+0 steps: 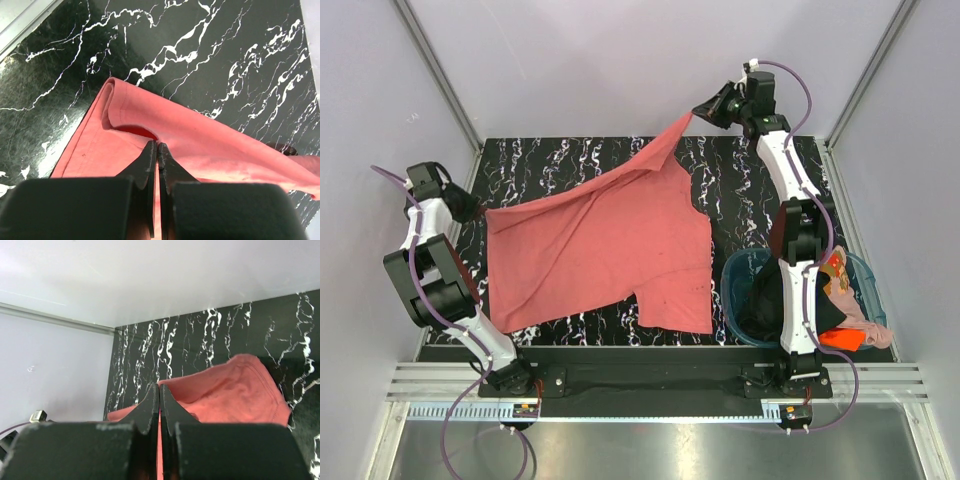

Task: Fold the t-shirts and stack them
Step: Fold the tshirt

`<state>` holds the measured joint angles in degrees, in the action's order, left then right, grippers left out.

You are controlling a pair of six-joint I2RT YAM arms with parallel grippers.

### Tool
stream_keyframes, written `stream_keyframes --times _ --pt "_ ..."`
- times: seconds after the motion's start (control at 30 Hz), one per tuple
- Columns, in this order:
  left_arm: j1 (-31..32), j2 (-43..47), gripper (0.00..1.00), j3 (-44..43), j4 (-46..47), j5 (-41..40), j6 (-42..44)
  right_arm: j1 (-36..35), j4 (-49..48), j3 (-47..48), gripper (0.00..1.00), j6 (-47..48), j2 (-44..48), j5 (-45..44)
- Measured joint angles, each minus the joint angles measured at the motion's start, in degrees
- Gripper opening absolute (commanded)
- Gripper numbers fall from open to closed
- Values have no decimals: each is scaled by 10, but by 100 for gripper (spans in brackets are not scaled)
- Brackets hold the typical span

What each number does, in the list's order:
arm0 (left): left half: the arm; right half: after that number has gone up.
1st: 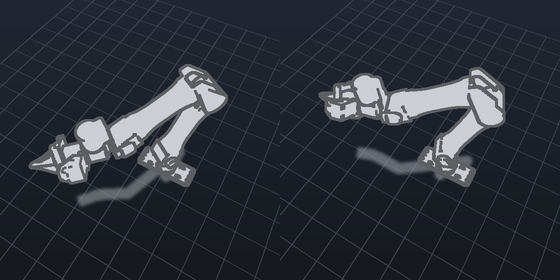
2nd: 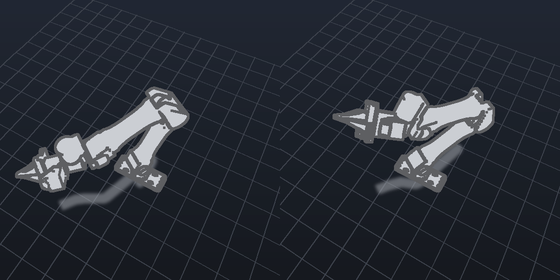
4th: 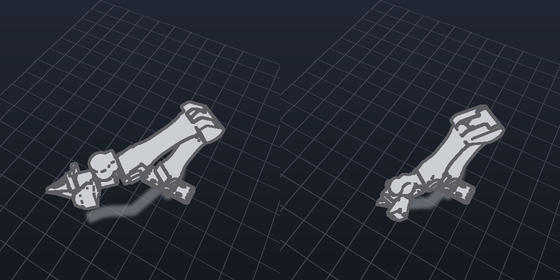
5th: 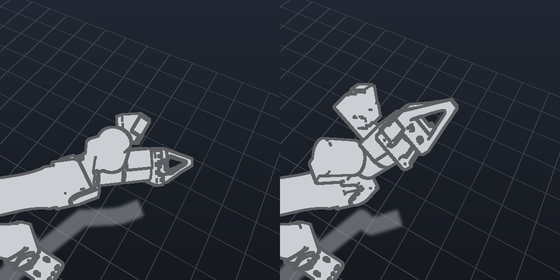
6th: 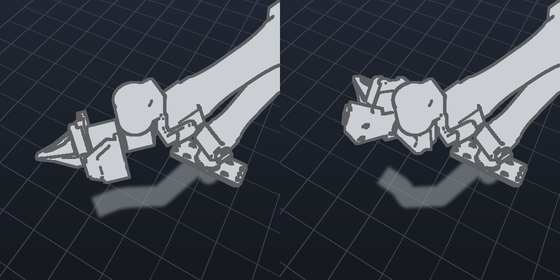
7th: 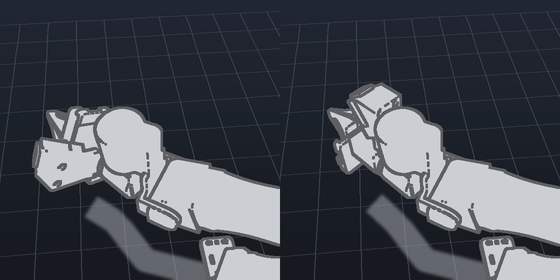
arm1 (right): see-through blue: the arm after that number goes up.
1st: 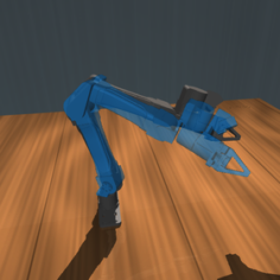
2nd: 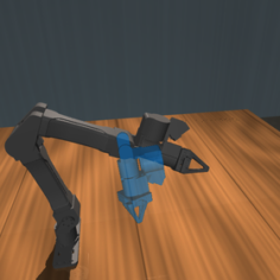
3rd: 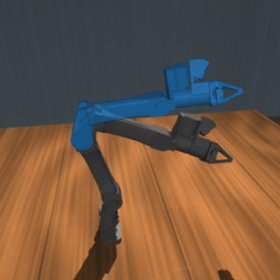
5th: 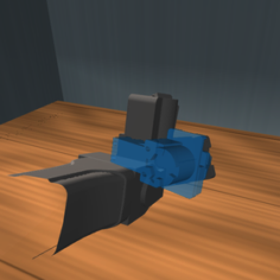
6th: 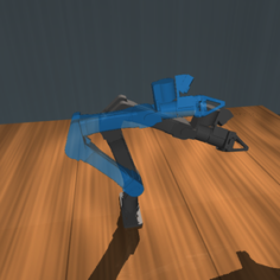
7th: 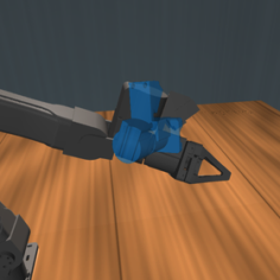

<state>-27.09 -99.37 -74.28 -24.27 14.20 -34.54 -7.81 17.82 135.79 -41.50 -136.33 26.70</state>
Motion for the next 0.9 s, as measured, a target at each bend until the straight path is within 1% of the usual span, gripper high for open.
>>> stream_keyframes --times 0.33,0.47,0.63,0.77,0.83,0.9 --pt "3 -1 0 -4 25 1 -3 0 -98 -5 0 -33 -32 4" --pt "11 -15 0 -29 29 -12 -11 0 -142 -3 0 -51 -61 4" --pt "29 -37 0 -37 65 -30 -32 0 -219 -7 0 -80 -104 -2" --pt "54 -57 0 -42 107 -42 -52 0 -271 -24 0 -79 -108 -35" --pt "72 -82 0 -71 118 -45 -63 0 -284 -13 0 -71 -109 -59" --pt "89 -119 0 -119 126 -47 -72 1 -285 34 0 -63 -126 -81"
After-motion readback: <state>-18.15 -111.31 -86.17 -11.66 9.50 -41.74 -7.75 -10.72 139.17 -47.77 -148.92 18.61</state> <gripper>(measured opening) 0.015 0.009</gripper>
